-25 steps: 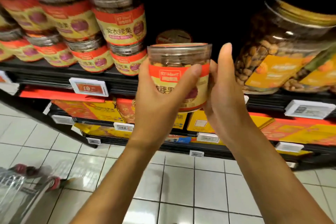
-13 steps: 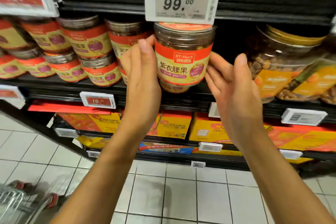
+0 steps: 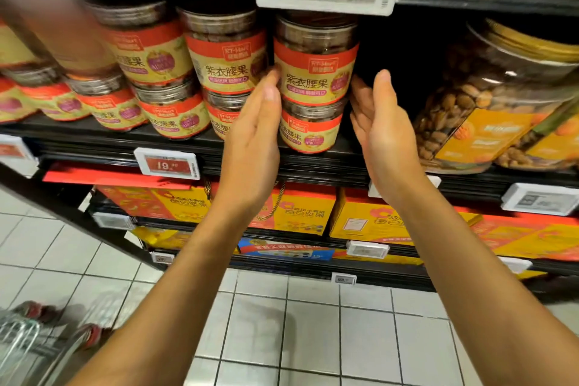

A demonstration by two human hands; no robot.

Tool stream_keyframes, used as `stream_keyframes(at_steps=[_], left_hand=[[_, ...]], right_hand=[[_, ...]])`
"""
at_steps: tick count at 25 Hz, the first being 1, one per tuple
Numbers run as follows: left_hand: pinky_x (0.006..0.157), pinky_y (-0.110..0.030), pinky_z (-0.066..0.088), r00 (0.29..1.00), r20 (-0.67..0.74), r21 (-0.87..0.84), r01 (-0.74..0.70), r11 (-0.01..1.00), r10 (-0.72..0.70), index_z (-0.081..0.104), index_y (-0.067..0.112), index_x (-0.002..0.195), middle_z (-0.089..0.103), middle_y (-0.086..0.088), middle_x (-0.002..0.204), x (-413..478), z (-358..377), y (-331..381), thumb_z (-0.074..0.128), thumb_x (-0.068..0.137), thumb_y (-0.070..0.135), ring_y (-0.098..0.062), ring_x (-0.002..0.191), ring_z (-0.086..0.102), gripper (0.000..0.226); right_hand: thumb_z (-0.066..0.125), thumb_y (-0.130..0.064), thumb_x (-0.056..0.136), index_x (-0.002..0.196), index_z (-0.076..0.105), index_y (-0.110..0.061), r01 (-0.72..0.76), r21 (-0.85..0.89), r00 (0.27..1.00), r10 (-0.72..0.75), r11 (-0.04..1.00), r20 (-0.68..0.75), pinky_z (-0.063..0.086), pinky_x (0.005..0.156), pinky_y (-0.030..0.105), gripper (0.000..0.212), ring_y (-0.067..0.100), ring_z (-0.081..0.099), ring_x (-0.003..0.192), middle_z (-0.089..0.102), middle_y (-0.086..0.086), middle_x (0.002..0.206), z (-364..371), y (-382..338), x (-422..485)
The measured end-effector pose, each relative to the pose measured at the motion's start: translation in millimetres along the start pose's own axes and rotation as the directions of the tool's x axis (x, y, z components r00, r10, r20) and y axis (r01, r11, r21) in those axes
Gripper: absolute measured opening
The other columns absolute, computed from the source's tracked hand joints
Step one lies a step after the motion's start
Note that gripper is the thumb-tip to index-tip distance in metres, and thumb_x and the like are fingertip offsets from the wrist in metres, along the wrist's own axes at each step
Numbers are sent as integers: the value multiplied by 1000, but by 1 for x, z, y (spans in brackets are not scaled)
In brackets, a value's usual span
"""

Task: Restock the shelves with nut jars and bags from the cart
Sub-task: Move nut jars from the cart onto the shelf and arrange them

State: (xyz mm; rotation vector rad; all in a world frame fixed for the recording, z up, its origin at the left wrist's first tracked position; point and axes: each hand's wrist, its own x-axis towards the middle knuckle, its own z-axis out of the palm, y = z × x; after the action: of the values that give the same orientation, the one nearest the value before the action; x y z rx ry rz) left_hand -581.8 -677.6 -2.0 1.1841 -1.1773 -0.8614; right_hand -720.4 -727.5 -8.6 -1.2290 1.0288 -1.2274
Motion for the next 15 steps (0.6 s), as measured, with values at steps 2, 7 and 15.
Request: stream_keyframes(at_steps=[2, 7, 15], left_hand=[[115, -31, 30, 1000, 8, -3, 0, 1000, 0, 38, 13, 142, 43, 4, 145, -3, 3, 0, 28, 100, 33, -4, 134, 39, 48], [116, -33, 28, 1000, -23, 1, -14, 1000, 14, 41, 14, 141, 43, 4, 146, -7, -3, -7, 36, 96, 33, -3, 135, 37, 49], [114, -33, 31, 998, 1, -1, 59, 998, -59, 39, 18, 142, 46, 7, 144, -21, -2, -18, 39, 94, 39, -1, 133, 39, 53]], right_hand=[[26, -40, 101, 133, 47, -10, -21, 62, 999, 23, 998, -22, 45, 75, 4, 49, -11, 59, 98, 62, -18, 117, 0, -2, 3], [25, -39, 101, 110, 59, -26, -28, -21, 1000, 28, 999, -2, 44, 70, 4, 38, -20, 57, 78, 62, -33, 88, 11, -2, 3], [24, -36, 102, 130, 48, -15, -4, 1, 1000, 4, 1000, 30, 42, 74, 0, 43, -19, 57, 88, 61, -27, 100, 9, 6, -5]])
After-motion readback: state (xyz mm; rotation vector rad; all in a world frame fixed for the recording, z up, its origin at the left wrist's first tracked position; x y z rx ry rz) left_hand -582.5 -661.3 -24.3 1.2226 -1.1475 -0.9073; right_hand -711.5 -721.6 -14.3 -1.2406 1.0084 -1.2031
